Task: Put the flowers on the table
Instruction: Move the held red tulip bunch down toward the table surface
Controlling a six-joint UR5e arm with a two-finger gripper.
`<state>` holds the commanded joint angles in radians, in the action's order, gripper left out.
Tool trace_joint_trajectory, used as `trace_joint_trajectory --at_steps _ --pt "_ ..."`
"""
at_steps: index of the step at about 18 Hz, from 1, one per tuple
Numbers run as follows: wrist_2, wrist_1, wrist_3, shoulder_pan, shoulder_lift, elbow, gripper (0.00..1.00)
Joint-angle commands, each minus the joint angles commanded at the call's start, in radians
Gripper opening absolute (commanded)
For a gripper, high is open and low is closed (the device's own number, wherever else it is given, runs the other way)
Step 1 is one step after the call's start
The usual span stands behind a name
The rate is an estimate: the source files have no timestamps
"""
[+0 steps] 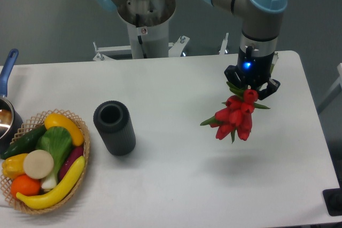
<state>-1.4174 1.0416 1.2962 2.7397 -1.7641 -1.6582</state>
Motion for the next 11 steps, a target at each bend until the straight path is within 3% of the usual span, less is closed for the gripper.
trace_joint_trajectory --at_steps 11 --pt "-0.002 -0.005 -0.020 -0.041 -0.054 0.002 0.00"
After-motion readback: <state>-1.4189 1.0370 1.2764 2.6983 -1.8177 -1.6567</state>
